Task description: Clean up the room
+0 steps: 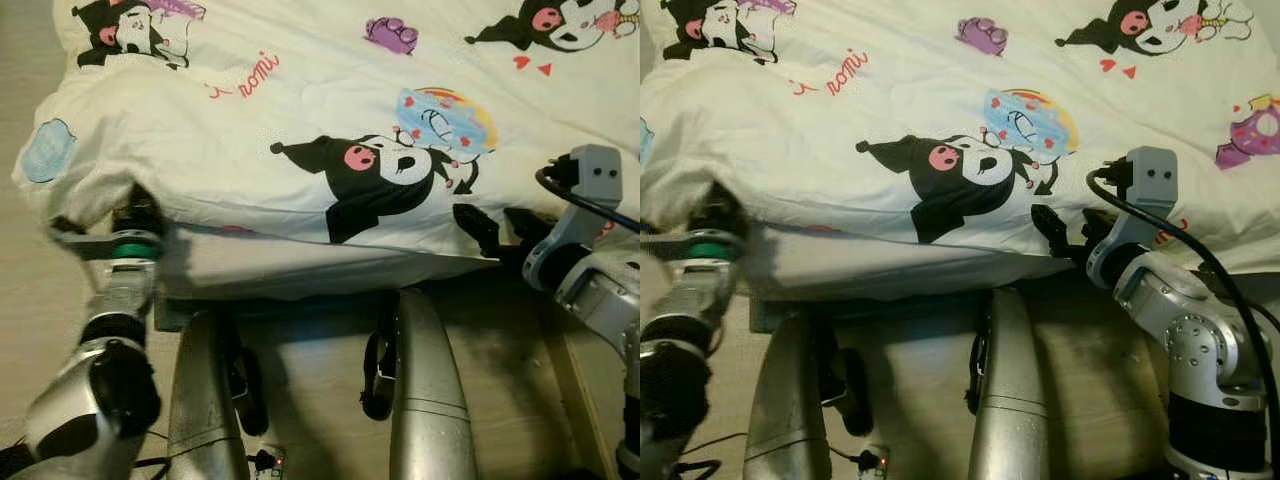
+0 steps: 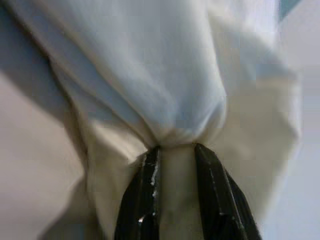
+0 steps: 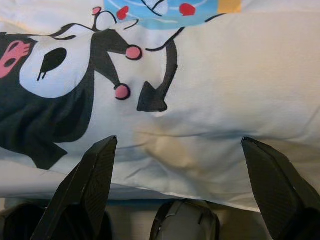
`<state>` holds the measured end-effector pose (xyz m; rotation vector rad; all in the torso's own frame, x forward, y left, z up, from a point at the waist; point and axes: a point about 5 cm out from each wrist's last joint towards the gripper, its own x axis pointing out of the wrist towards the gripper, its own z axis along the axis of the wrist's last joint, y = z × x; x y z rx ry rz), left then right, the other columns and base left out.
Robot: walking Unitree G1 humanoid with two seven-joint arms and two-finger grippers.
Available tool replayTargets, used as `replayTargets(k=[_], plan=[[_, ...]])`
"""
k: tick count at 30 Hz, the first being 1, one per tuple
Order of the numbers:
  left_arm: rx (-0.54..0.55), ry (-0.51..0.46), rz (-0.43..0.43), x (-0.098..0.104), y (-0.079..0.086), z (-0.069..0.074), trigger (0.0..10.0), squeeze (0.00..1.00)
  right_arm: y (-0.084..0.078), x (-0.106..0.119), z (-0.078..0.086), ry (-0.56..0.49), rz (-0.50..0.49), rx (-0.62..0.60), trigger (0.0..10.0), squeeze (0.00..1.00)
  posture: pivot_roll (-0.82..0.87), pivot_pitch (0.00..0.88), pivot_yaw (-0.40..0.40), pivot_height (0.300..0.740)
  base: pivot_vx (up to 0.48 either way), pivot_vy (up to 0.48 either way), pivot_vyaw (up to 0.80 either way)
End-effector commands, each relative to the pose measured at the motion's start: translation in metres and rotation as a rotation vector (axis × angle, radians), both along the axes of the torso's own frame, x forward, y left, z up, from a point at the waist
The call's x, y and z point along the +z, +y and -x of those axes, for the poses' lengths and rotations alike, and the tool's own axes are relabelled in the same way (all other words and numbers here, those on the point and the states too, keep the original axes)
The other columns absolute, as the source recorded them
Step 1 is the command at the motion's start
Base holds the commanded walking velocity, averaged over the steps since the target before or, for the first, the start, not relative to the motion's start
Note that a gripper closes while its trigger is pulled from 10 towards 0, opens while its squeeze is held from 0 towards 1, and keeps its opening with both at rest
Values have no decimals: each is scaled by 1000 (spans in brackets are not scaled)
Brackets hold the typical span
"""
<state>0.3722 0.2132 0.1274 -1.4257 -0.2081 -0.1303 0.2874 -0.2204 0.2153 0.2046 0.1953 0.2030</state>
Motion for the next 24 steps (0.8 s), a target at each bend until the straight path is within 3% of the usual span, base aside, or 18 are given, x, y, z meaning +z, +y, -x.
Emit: replayTargets(k=[1, 3, 10, 18, 20, 24], plan=[[-13, 66, -24, -16, -3, 7, 10000, 1000, -1, -5, 4, 26, 13, -1, 10000, 0, -311, 458, 75, 576, 0, 0, 0], [-24, 124, -8, -29, -14, 10, 10000, 1000, 0, -6, 4, 29, 12, 1, 10000, 0, -309, 458, 79, 576, 0, 0, 0], [1, 149, 6, -35, -12, 13, 10000, 1000, -1, -7, 5, 35, 12, 0, 10000, 0, -307, 460, 84, 576, 0, 0, 0], [148, 90, 6, -23, 25, 17, 10000, 1000, 0, -10, 7, 43, 9, -2, 10000, 0, -303, 469, 84, 576, 0, 0, 0], [157, 88, 4, -21, 28, 17, 10000, 1000, 0, -10, 7, 44, 9, -2, 10000, 0, -303, 469, 84, 576, 0, 0, 0], [244, 134, -43, -12, 49, 15, 10000, 1000, 0, -11, 8, 53, 7, -3, 10000, 0, -304, 482, 83, 576, 0, 0, 0]])
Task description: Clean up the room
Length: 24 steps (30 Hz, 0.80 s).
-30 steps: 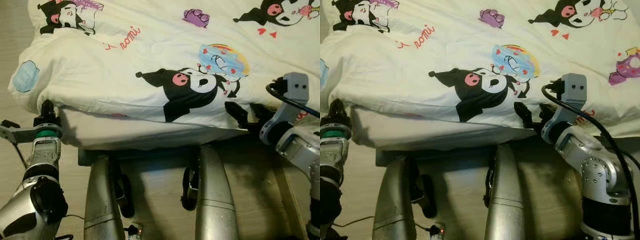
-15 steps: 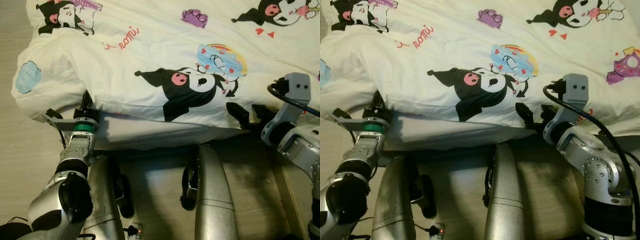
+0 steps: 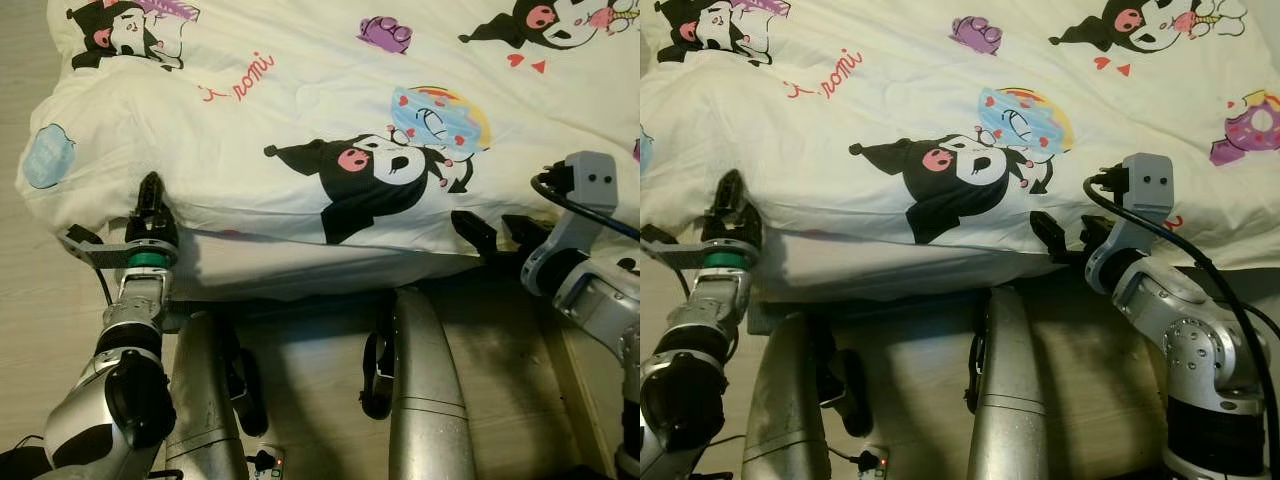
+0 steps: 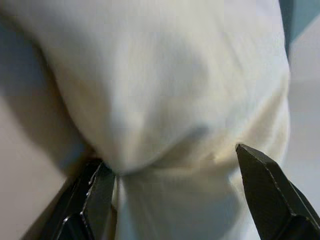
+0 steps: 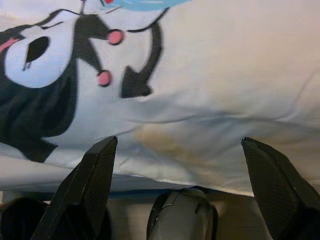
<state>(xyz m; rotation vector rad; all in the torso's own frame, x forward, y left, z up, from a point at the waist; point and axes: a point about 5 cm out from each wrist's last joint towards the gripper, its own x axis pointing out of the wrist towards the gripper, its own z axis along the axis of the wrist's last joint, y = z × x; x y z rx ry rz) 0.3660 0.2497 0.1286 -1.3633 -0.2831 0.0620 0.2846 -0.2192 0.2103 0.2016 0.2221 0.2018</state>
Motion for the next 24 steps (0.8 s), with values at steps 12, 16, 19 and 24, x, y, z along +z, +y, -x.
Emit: replayTargets(k=[12, 16, 19, 24], plan=[[35, 95, 18, 3, 9, -4, 0, 0, -8, -3, 13, 38, 20, -24, 10000, 0, -351, 517, 84, 576, 0, 0, 0], [18, 103, 18, 6, 4, -8, 0, 0, -11, -2, 15, 37, 29, -39, 10000, 0, -361, 517, 85, 576, 0, 0, 0], [18, 105, 18, 7, 3, -9, 0, 0, -13, -1, 16, 36, 31, -44, 10000, 0, -362, 514, 86, 576, 0, 0, 0], [21, 107, 14, 8, 5, -9, 0, 0, -15, 1, 15, 31, 30, -55, 10000, 0, -357, 514, 87, 576, 0, 0, 0]])
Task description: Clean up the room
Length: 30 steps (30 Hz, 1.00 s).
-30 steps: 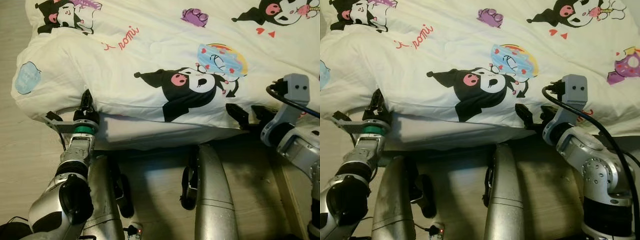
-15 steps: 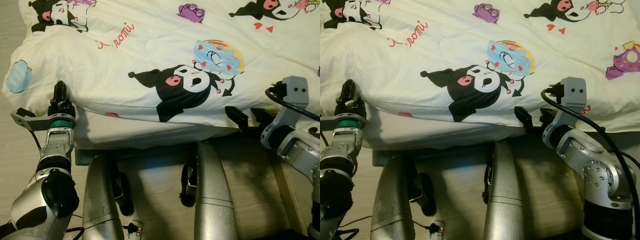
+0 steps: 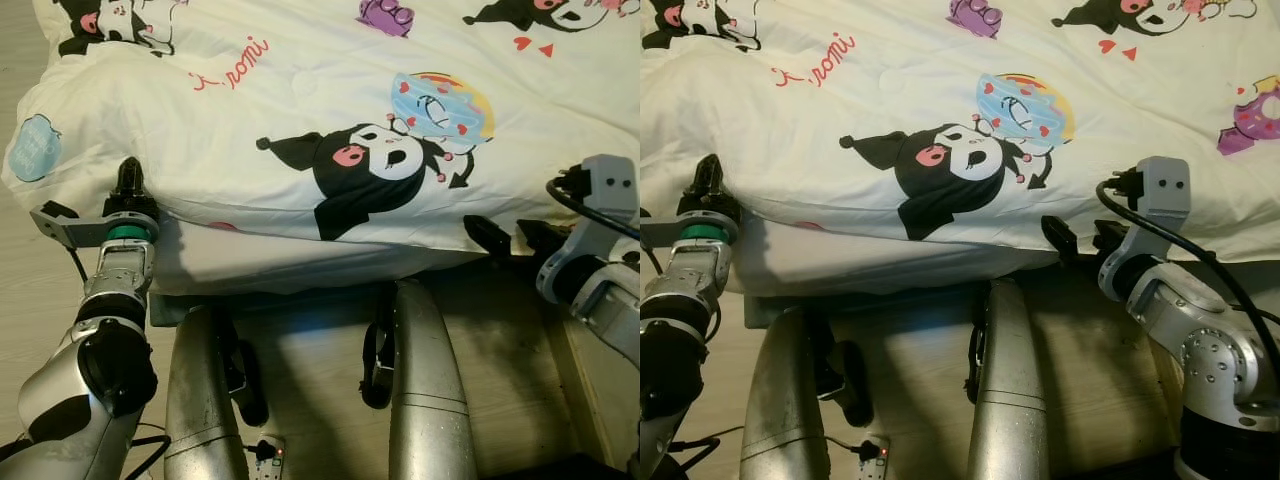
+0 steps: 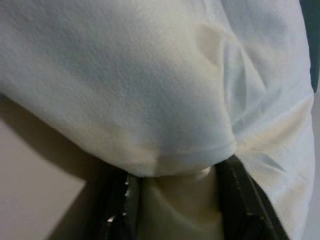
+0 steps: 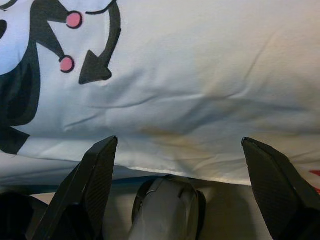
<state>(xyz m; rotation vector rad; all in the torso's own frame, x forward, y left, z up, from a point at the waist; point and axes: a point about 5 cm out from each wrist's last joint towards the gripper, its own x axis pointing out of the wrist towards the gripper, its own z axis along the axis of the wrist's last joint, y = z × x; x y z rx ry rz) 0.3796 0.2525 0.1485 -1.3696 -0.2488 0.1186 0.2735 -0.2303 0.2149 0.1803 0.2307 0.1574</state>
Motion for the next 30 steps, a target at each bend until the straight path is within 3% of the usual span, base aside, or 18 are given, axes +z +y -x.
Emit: replayTargets(k=[1, 10, 13, 15, 20, 23, 24, 30], plan=[[6, 57, -5, -12, 4, 5, 0, 0, -4, -3, 4, 20, 2, -17, 10000, 0, -357, 514, 87, 576, 0, 0, 0], [53, 99, -29, -16, 18, 11, 0, 0, -3, -6, 1, 23, -1, -21, 10000, 0, -337, 502, 91, 576, 0, 0, 0], [100, 167, -71, -22, 26, 16, 0, 0, -2, -7, -1, 21, -8, -24, 10000, 0, -315, 482, 101, 576, 0, 0, 0], [161, 290, -144, -31, 31, 22, 0, 0, 1, -10, -5, 16, -21, -23, 10000, 0, -282, 446, 113, 576, 0, 0, 0], [201, 362, -196, -36, 33, 27, 0, 0, 6, -12, -11, 8, -31, -16, 10000, 0, -267, 426, 119, 576, 0, 0, 0], [219, 416, -194, -44, 28, 35, 0, 0, 9, -11, -18, -9, -44, -8, 10000, 0, -228, 392, 129, 576, 0, 0, 0], [218, 463, -189, -51, 22, 45, 0, 0, 11, -10, -22, -20, -53, -6, 10000, 0, -213, 377, 136, 576, 0, 0, 0], [191, 527, -165, -63, 2, 67, 0, 0, 15, -10, -28, -38, -67, 4, 10000, 0, -191, 360, 143, 576, 0, 0, 0]])
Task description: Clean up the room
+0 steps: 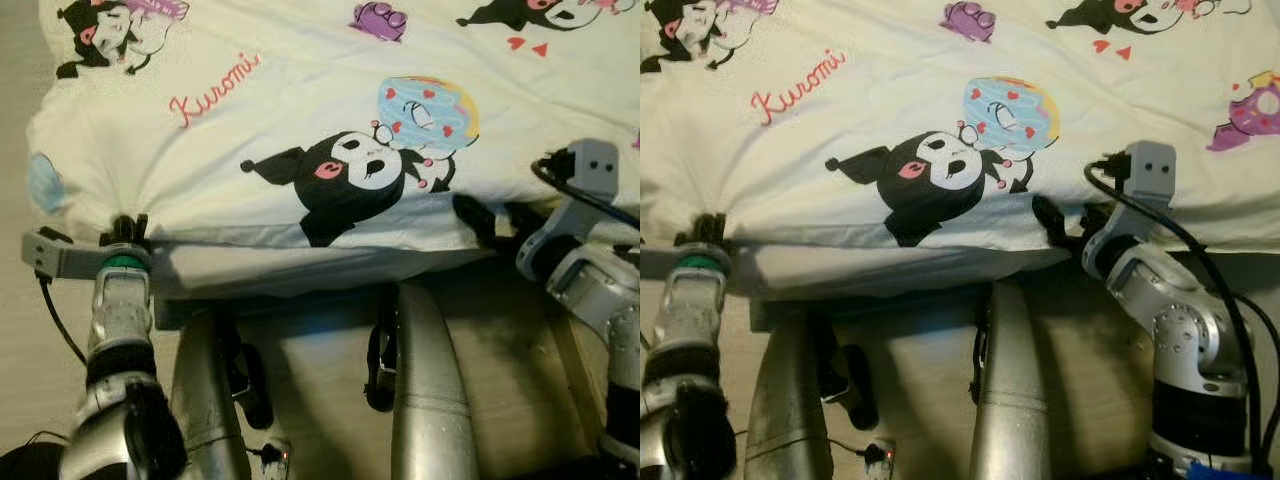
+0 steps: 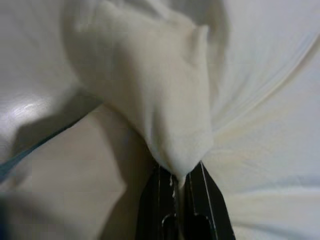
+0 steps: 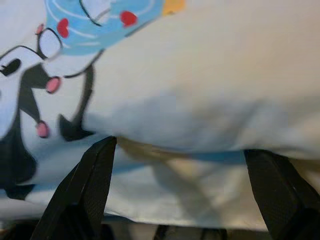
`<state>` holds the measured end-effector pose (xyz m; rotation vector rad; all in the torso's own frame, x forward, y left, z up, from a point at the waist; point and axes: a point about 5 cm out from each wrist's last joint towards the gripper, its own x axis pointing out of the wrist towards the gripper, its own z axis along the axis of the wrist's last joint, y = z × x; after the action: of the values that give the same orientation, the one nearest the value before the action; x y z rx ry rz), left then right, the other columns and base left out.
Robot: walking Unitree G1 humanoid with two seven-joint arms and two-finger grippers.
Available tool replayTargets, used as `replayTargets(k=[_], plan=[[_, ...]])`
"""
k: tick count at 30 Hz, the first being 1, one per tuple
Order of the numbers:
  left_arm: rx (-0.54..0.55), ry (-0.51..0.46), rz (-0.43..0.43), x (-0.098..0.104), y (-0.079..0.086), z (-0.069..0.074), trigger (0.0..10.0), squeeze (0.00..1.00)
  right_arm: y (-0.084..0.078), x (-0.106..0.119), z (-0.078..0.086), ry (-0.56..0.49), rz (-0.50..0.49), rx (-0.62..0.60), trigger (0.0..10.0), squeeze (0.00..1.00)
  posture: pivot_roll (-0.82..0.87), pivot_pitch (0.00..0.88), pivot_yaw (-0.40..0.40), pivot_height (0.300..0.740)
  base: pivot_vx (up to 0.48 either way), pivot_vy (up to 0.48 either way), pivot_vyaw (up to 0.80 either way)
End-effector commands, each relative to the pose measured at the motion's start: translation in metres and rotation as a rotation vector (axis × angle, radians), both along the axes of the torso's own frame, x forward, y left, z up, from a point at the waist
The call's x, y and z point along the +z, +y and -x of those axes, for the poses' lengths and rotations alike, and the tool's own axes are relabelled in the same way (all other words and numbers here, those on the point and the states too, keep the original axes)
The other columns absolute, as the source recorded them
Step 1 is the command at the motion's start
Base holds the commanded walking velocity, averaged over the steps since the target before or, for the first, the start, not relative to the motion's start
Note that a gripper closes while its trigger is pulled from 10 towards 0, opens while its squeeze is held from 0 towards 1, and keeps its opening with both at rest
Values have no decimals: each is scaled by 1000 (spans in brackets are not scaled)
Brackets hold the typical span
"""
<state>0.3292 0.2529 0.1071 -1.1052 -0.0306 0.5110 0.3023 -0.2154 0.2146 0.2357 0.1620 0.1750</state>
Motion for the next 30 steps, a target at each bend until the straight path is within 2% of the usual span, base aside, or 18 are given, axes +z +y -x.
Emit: replayTargets(k=[1, 2, 3, 4, 5, 6, 10, 11, 12, 14, 15, 16, 22, 23, 26, 28, 29, 30], plan=[[27, 107, 27, -22, 1, 17, 0, 0, 0, -9, 1, 27, -5, 0, 10000, 0, -191, 360, 143, 576, 0, 0, 0], [4, 131, 36, -25, -12, 24, 0, 0, 1, -11, -1, 24, -8, 0, 10000, 0, -169, 347, 155, 576, 0, 0, 0], [4, 131, 36, -25, -12, 24, 0, 0, 1, -11, -1, 24, -8, 0, 10000, 0, -169, 347, 155, 576, 0, 0, 0], [-17, 155, 36, -28, -23, 31, 0, 0, 3, -12, -2, 22, -10, 2, 10000, 0, -164, 343, 162, 576, 0, 0, 0], [-17, 155, 36, -28, -23, 31, 0, 0, 3, -12, -2, 22, -10, 2, 10000, 0, -164, 343, 162, 576, 0, 0, 0], [-29, 177, 37, -30, -30, 36, 0, 0, 3, -14, -3, 21, -12, 3, 10000, 0, -165, 342, 163, 576, 0, 0, 0], [-33, 186, 35, -29, -33, 40, 0, 0, 4, -15, -3, 20, -13, 2, 10000, 0, -160, 338, 170, 576, 0, 0, 0], [-36, 155, 9, -18, -31, 38, 0, 0, 3, -17, -2, 20, -15, -2, 10000, 0, -152, 335, 173, 576, 0, 0, 0], [-36, 155, 9, -18, -31, 38, 0, 0, 3, -17, -2, 20, -15, -2, 10000, 0, -152, 335, 173, 576, 0, 0, 0], [-43, 110, -36, 6, -27, 37, 0, 0, 2, -19, -3, 19, -17, -8, 10000, 0, -144, 330, 177, 576, 0, 0, 0], [-43, 110, -36, 6, -27, 37, 0, 0, 2, -19, -3, 19, -17, -8, 10000, 0, -144, 330, 177, 576, 0, 0, 0], [-43, 98, -61, 15, -24, 38, 0, 0, 2, -20, -4, 19, -18, -10, 10000, 0, -144, 328, 179, 576, 0, 0, 0], [-18, 132, -87, 21, -16, 52, 0, 0, 2, -20, -4, 15, -17, -11, 10000, 0, -142, 326, 179, 576, 0, 0, 0], [0, 151, -100, 22, -10, 58, 0, 0, 2, -21, -5, 14, -17, -13, 10000, 0, -132, 324, 176, 576, 0, 0, 0], [0, 151, -100, 22, -10, 58, 0, 0, 2, -21, -5, 14, -17, -13, 10000, 0, -132, 324, 176, 576, 0, 0, 0], [60, 182, -153, 33, 12, 72, 0, 0, 0, -21, -7, 12, -9, -15, 10000, 0, -115, 320, 167, 576, 0, 0, 0], [72, 195, -187, 38, 19, 79, 0, 0, 0, -21, -8, 12, -4, -15, 10000, 0, -110, 319, 166, 576, 0, 0, 0], [72, 195, -187, 38, 19, 79, 0, 0, 0, -21, -8, 12, -4, -15, 10000, 0, -110, 319, 166, 576, 0, 0, 0]])
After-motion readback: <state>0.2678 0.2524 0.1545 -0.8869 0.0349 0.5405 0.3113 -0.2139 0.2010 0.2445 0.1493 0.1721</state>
